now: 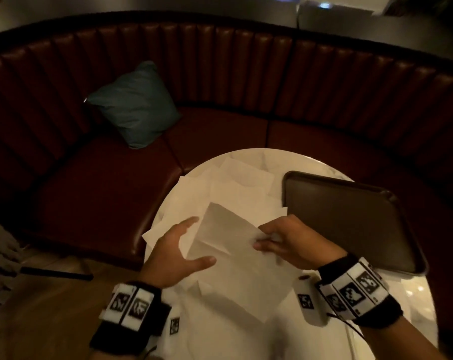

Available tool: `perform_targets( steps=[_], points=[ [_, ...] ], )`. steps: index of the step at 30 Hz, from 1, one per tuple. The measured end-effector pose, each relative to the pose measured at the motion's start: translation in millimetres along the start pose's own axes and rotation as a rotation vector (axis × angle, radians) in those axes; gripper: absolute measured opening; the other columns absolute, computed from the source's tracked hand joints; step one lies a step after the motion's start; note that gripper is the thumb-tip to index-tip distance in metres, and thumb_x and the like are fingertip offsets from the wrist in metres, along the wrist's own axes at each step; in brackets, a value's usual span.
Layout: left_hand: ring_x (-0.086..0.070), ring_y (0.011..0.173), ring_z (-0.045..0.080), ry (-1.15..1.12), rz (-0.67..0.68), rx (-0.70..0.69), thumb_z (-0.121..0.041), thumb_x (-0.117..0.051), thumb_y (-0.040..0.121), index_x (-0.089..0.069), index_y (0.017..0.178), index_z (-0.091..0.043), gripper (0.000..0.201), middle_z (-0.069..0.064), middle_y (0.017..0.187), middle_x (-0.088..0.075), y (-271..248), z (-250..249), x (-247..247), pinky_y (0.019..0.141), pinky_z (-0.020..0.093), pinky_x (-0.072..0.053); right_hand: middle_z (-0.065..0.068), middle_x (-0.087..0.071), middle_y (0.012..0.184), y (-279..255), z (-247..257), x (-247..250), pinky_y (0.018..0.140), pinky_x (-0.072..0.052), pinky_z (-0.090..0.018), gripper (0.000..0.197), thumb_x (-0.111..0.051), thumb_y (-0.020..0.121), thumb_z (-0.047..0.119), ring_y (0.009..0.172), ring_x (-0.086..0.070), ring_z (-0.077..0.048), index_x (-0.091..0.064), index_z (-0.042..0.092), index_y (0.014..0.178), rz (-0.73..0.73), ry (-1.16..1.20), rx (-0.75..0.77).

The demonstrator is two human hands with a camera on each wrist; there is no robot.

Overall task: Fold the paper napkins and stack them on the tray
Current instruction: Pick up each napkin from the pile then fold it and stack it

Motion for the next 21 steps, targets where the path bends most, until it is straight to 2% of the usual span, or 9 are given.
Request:
perform_targets(
  steps=[2,4,7,9,11,12,14,16,21],
  points=[
    [-0.066,0.099,0.007,-0.099,0.203,-0.041,-0.025,-0.082,0.067,-0.066,0.105,-0.027,0.041,-0.009,0.107,-0.07,7.9,-34.1,-22.9,0.092,0.04,-0.051,0.006,-0.071,0.081,-26.0,13.2,20.7,0.066,-0.056,-0.025,0.015,-0.063,0.087,0.031,0.071,-0.066,-0.009,-0.072,0.019,0.085,0.028,-0.099,0.071],
    [-0.071,0.084,0.015,-0.094,0.249,-0.067,-0.016,-0.078,0.072,-0.073,0.088,-0.018,0.017,0.0,0.09,-0.075,10.7,-58.4,-38.3,0.083,0.043,-0.056,0.009,-0.073,0.089,-49.5,14.7,44.5,0.073,-0.056,-0.024,0.016,-0.064,0.086,0.032,0.08,-0.068,-0.005,-0.073,0.021,0.093,0.0,-0.103,0.131],
    [-0.071,0.083,0.024,-0.175,0.249,-0.117,-0.014,-0.076,0.072,-0.072,0.089,-0.005,0.019,0.01,0.088,-0.074,10.0,-88.9,-55.9,0.08,0.043,-0.057,0.011,-0.072,0.092,-80.2,-8.3,91.0,0.081,-0.055,-0.029,0.015,-0.069,0.082,0.033,0.087,-0.067,-0.003,-0.071,0.027,0.095,-0.258,0.014,0.136],
    [-0.07,0.086,0.025,-0.254,0.253,-0.136,-0.016,-0.074,0.072,-0.069,0.094,-0.004,0.026,0.012,0.091,-0.073,8.6,-105.9,-65.7,0.078,0.04,-0.058,0.0,-0.071,0.101,-108.0,-37.9,114.7,0.086,-0.055,-0.039,0.035,-0.073,0.072,0.048,0.097,-0.067,-0.016,-0.068,0.033,0.103,-0.469,0.178,0.089],
    [-0.07,0.087,0.024,-0.33,0.267,-0.142,-0.015,-0.07,0.074,-0.067,0.099,-0.005,0.027,0.011,0.093,-0.073,8.1,-120.3,-74.1,0.073,0.034,-0.058,-0.012,-0.069,0.107,-126.5,-75.0,103.9,0.082,-0.056,-0.047,0.059,-0.078,0.058,0.062,0.1,-0.066,-0.029,-0.067,0.032,0.108,-0.469,0.555,0.021],
    [-0.07,0.086,0.023,-0.352,0.274,-0.141,-0.014,-0.069,0.075,-0.066,0.1,-0.005,0.026,0.011,0.093,-0.073,8.3,-125.8,-78.1,0.07,0.031,-0.058,-0.011,-0.069,0.109,-131.2,-86.1,87.6,0.081,-0.056,-0.046,0.063,-0.079,0.056,0.061,0.101,-0.067,-0.029,-0.067,0.029,0.109,-0.403,0.694,-0.008],
    [-0.07,0.085,0.021,-0.365,0.277,-0.137,-0.013,-0.067,0.077,-0.065,0.1,-0.005,0.024,0.009,0.094,-0.073,8.7,-134.1,-85.4,0.065,0.025,-0.057,-0.007,-0.072,0.108,-137.9,-89.5,65.5,0.078,-0.057,-0.039,0.052,-0.078,0.066,0.046,0.099,-0.068,-0.026,-0.067,0.018,0.109,-0.338,0.714,-0.011],
    [-0.07,0.083,0.017,-0.345,0.258,-0.133,-0.013,-0.067,0.078,-0.064,0.1,-0.006,0.024,0.006,0.093,-0.073,9.0,-139.2,-90.1,0.062,0.022,-0.056,-0.009,-0.074,0.098,-142.2,-87.7,64.9,0.069,-0.057,-0.03,0.031,-0.069,0.078,0.024,0.089,-0.071,-0.025,-0.068,0.005,0.103,-0.427,0.693,0.008],
    [-0.07,0.081,0.013,-0.368,0.273,-0.143,-0.01,-0.065,0.08,-0.064,0.098,-0.01,0.018,-0.002,0.09,-0.074,3.0,-150.6,-99.6,0.062,0.02,-0.055,-0.012,-0.075,0.086,-150.2,-88.1,88.0,0.061,-0.055,-0.026,0.018,-0.065,0.079,0.014,0.076,-0.072,-0.022,-0.07,-0.001,0.088,-0.605,0.711,0.088]
  ],
)
Point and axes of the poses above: each hand's wrist, its own y-axis towards the middle knuckle, its own x-axis out of the back of the hand, z = x × y, the point moved 8 cm from there along y, towards the middle knuckle
